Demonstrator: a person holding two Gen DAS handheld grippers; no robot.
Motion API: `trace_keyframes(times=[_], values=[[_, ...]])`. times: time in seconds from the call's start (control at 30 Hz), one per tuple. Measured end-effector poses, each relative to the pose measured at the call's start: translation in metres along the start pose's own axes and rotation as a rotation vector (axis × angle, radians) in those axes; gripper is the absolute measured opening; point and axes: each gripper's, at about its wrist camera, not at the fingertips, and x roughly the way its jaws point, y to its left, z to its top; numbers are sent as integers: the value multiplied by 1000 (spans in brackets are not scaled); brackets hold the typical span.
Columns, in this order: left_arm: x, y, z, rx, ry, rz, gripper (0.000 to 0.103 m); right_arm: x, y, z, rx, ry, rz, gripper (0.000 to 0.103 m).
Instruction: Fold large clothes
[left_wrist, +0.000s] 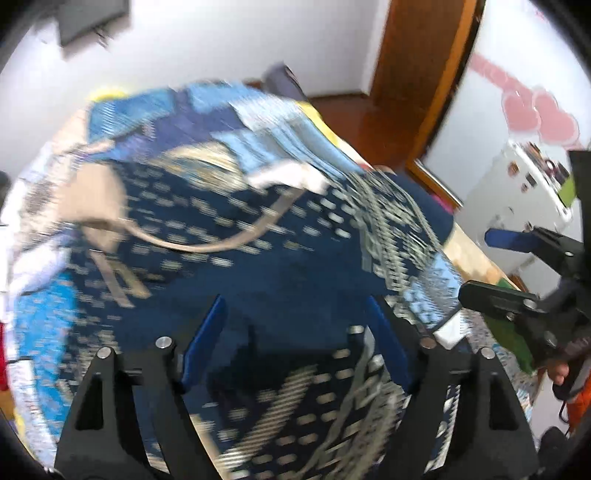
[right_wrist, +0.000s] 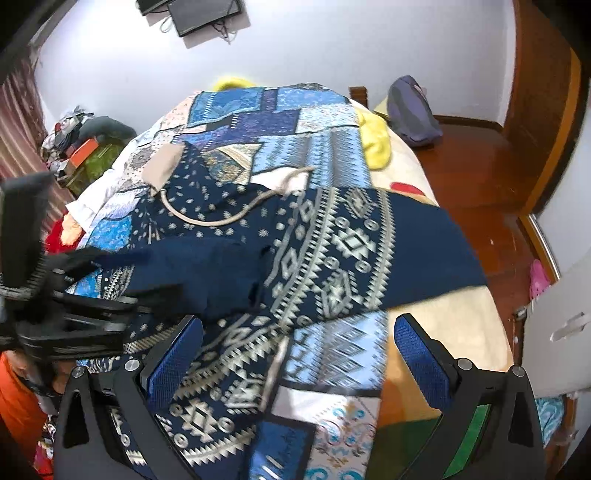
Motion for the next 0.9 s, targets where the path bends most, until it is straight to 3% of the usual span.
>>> trace_keyframes(times=[0.17,0.27,0.37,0.5,0.63,0.9], values=[[-18,75,-24,-65,-13,175,87,21,34,13,-57,14,19,103],[-5,122,-57,-124,60,283,87,44,58,18,-102,41,19,103],[14,157,-96,-175,144,341,87,73,84,22,-163,74,-4,103],[41,185,-141,-229,232,378,87,113,108,23,-245,128,-88,103],[46,204,-165,-300,212,357,87,143,115,21,-355,194,-208,103],[41,228,-182,-387,229,348,88,130,78,19,-335,219,-222,103]])
